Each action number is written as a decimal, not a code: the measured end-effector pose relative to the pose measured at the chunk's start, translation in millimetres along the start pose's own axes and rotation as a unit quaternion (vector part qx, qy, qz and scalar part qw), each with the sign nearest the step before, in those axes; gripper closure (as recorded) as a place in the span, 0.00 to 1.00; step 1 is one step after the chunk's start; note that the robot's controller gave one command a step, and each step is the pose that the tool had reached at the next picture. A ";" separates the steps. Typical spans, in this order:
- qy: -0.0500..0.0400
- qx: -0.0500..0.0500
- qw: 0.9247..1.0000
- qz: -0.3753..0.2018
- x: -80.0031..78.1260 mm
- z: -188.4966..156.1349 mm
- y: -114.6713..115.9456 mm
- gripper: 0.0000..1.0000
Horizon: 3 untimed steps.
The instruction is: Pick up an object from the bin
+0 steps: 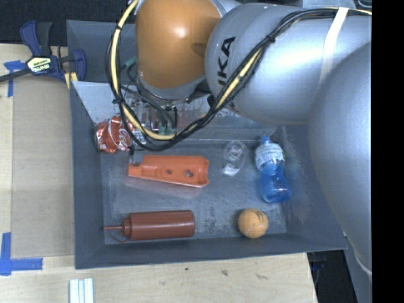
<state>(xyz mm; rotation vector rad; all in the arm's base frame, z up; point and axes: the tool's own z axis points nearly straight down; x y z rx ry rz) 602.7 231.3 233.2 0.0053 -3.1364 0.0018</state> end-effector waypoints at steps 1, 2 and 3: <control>-0.004 -0.001 1.000 0.002 -1.6 -5.7 -1.2 0.00; -0.003 -0.001 0.997 0.074 3.9 127.2 -91.2 0.00; -0.006 -0.001 0.999 -0.032 -11.6 73.3 -100.6 0.00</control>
Offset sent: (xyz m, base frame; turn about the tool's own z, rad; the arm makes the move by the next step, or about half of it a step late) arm -0.0071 -0.1152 -0.1632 0.1849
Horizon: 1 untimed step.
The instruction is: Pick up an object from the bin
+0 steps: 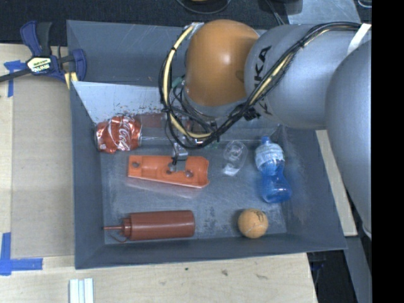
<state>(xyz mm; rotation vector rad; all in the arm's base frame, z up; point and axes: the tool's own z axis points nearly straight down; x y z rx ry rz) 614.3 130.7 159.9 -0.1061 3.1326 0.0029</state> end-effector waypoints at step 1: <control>0.004 0.002 0.987 0.160 14.3 51.8 -22.4 0.00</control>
Offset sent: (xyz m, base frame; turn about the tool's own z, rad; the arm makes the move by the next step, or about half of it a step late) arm -0.0064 -0.0161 -0.0899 0.1251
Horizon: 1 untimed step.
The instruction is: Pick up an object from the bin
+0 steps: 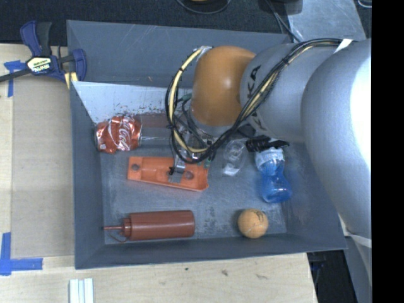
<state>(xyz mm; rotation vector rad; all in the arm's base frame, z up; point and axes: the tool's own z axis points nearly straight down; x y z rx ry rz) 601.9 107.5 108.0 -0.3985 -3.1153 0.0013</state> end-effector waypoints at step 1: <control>-0.003 -0.002 0.995 -0.099 -4.1 38.3 8.3 0.00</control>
Offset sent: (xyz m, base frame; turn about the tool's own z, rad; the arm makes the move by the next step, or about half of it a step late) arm -0.0093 -0.0121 -0.0380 0.1354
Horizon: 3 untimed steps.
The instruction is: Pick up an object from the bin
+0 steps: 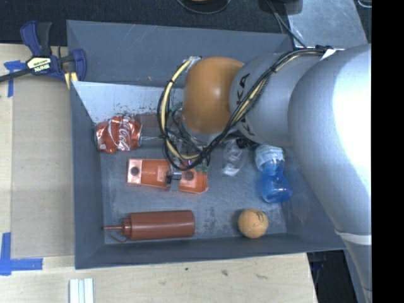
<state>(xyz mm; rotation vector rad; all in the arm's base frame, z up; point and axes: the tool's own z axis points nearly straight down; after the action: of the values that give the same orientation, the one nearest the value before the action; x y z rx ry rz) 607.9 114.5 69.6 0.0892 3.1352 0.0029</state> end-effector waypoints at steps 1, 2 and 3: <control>0.000 0.001 0.986 0.165 12.6 -2.2 -19.7 1.00; 0.000 0.001 0.986 0.165 12.6 -2.1 -19.6 1.00; 0.000 0.001 0.986 0.165 12.6 -3.1 -19.6 1.00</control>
Offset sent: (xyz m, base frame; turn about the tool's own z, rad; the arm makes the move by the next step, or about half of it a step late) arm 0.0000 0.0000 0.0000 0.0000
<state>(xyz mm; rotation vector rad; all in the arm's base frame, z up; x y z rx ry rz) 594.3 95.6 72.6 0.6061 3.0782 0.0022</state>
